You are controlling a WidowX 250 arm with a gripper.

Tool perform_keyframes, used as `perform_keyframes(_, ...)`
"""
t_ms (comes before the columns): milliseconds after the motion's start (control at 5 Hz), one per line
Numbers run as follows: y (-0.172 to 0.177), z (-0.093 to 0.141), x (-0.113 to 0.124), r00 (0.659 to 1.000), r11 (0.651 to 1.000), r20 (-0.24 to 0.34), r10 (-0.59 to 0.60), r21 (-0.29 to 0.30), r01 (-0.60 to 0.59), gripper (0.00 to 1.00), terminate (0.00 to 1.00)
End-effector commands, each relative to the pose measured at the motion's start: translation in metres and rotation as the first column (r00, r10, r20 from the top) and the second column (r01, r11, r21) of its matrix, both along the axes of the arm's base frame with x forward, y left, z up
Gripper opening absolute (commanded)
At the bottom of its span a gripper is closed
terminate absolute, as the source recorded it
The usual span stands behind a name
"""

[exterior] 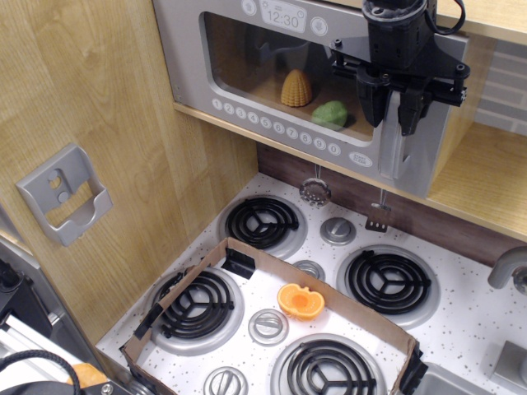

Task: Open microwave

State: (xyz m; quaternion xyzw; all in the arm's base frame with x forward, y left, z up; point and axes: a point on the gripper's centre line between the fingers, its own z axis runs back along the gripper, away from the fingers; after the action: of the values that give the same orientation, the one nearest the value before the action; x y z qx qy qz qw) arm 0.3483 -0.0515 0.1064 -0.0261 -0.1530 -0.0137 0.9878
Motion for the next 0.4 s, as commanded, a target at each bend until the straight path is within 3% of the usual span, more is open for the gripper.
perform_keyframes(0, 0.0035, 0.0311, -0.0102, 0.998, 0.999, 0.057, 0.037, 0.016, -0.038, 0.0, 0.0)
perform_keyframes(200, 0.0046, 0.0347, -0.0171, 0.997, 0.998, 0.051, 0.052, 0.022, -0.053, 1.0, 0.0)
